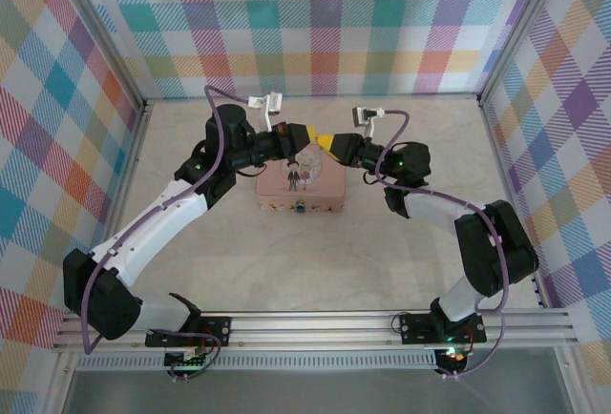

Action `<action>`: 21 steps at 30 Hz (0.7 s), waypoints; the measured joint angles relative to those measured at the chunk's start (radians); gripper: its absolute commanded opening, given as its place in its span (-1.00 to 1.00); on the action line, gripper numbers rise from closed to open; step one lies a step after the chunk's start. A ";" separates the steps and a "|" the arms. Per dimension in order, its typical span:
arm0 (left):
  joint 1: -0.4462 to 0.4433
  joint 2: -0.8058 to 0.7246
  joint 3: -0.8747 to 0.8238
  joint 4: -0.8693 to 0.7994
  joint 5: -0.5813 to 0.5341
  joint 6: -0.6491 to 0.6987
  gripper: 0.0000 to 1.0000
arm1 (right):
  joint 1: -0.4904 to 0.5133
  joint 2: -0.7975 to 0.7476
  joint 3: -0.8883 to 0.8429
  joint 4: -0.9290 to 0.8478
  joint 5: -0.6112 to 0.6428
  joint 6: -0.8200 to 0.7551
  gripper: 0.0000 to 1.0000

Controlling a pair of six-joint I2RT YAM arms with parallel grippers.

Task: Unlock a padlock with a key

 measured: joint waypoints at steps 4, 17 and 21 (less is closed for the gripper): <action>-0.002 0.000 0.000 -0.001 -0.009 0.000 -1.00 | 0.000 0.000 0.000 0.004 0.001 0.000 -0.93; -0.001 -0.008 -0.004 -0.073 -0.083 0.016 -0.29 | -0.008 -0.092 -0.007 -0.263 -0.018 -0.180 -1.00; 0.003 -0.035 -0.004 -0.154 -0.166 0.018 -0.16 | 0.007 -0.257 0.097 -0.770 0.051 -0.536 -1.00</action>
